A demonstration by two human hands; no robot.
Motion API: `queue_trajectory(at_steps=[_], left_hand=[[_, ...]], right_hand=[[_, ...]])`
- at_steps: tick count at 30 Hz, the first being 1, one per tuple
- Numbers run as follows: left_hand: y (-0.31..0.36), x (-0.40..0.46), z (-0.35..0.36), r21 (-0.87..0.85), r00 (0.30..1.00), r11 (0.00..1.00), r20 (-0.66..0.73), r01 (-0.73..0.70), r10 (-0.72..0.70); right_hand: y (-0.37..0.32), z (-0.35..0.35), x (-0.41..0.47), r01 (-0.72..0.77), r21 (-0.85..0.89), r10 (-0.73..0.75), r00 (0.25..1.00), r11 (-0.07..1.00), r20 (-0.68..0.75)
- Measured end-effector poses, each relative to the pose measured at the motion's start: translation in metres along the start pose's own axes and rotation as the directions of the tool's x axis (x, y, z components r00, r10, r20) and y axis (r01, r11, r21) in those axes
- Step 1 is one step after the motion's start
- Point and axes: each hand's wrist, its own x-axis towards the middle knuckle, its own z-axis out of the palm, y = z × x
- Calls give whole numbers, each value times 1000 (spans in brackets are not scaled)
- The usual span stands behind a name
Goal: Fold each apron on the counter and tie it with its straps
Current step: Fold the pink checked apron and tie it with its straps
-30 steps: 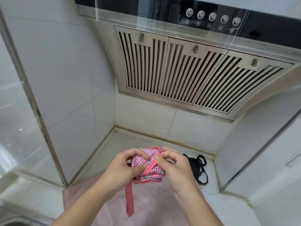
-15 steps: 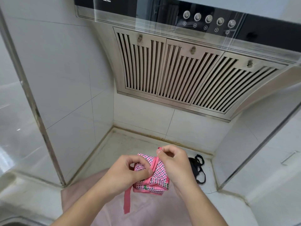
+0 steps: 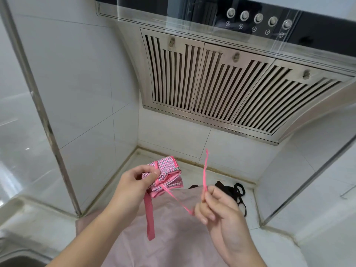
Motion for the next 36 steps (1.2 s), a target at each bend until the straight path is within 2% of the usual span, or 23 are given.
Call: queue_trajectory(at_steps=[3,4,6,8,9,10,11,14,16,18,20,22,23,25,26,27,29,31,33,36], left_hand=[[14,-1,3,-152,998,988,63,21,-11],[17,-3,5,-176,994,984,105,29,-11],[20,-8,6,-162,978,986,206,38,-4],[17,-11,4,-133,953,990,302,43,-1],[15,-12,2,-122,938,992,348,44,1],[14,-13,0,-107,914,994,406,38,8],[13,-15,-2,-75,882,997,470,16,21],[12,-19,-5,77,789,994,615,-75,12],[13,-23,-3,184,760,977,648,-105,-40],[12,-24,1,276,775,951,628,-142,-66],[11,-25,4,342,821,926,567,-160,-68],[10,-25,6,367,849,915,526,-169,-54],[9,-24,6,368,857,915,513,-164,-53],[9,-23,4,350,863,932,496,-98,-95],[8,-22,2,340,862,938,492,-58,-126],[9,-22,3,338,863,940,487,-44,-135],[8,-22,6,360,880,930,462,-75,-108],[5,-21,9,353,902,934,417,-47,-112],[1,-18,11,351,914,935,392,-49,-99],[-1,-20,16,358,928,931,368,-77,-64]], right_hand=[[18,-12,0,-84,-266,93,995,960,22],[20,-14,0,-100,-412,126,991,906,37],[19,-17,1,-108,-676,199,978,729,59],[12,-18,5,-130,-801,274,961,584,45],[8,-18,8,-153,-820,296,955,551,21],[3,-19,12,-192,-803,307,952,564,-12],[-2,-21,15,-240,-734,320,947,635,-32],[-16,-27,28,-308,-374,344,938,875,32],[-22,-28,39,-314,-231,326,945,921,13],[-28,-24,47,-291,-185,285,957,939,-60],[-36,-18,52,-210,-188,196,977,960,-89],[-41,-15,54,-145,-275,120,987,950,-108],[-40,-15,55,-135,-361,87,986,923,-145],[-35,-20,59,-146,-579,-11,966,802,-259],[-34,-21,61,-162,-647,-62,949,745,-309],[-34,-22,61,-155,-665,-96,941,731,-325],[-38,-17,59,-100,-603,-88,957,791,-275],[-43,-6,51,-37,-563,-70,983,826,-168],[-43,2,46,26,-585,-88,993,811,-79],[-38,6,38,31,-622,-56,998,783,-20]])
